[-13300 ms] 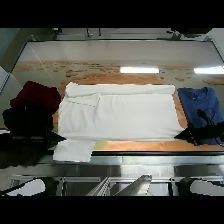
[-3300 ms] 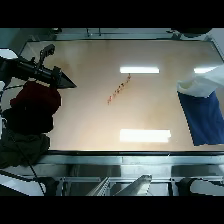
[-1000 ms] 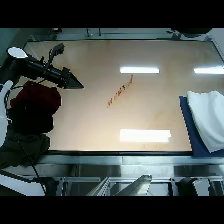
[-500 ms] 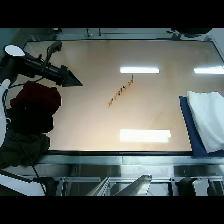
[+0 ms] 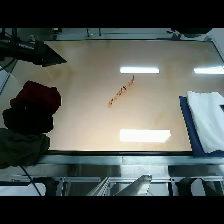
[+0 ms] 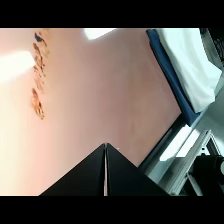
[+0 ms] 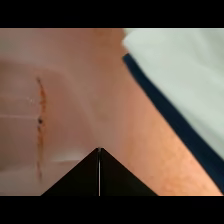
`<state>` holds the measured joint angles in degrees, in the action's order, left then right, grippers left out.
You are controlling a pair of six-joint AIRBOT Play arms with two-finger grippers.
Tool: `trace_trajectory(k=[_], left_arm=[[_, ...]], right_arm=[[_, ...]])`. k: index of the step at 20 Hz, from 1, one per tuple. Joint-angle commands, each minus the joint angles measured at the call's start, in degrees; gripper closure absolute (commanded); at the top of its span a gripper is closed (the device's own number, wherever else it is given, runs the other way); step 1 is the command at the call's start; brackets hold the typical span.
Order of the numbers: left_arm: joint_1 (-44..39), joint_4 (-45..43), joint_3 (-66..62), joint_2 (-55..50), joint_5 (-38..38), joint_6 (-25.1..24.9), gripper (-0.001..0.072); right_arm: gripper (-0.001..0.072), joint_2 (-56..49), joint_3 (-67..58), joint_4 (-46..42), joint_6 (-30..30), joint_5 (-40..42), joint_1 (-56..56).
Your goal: Fold the shirts.
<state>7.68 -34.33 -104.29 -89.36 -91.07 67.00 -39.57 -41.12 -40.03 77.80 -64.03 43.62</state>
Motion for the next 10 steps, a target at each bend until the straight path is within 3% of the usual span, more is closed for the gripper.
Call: trace_trajectory(k=[1,6,10], left_arm=[[-0.3,0.0,13.1,8.7,3.8,-2.3,0.0700],[-0.6,-0.1,44.7,25.9,10.3,-5.7,0.0689],[-0.6,-0.1,57.7,34.3,11.1,-6.5,0.0690]], right_arm=[[0.0691,-3.0,-1.0,2.3,0.3,8.4,-21.9],[0.0691,-10.6,-1.0,-14.1,11.0,15.9,-50.5],[0.0691,-15.5,-1.0,-15.3,10.9,16.0,-56.0]])
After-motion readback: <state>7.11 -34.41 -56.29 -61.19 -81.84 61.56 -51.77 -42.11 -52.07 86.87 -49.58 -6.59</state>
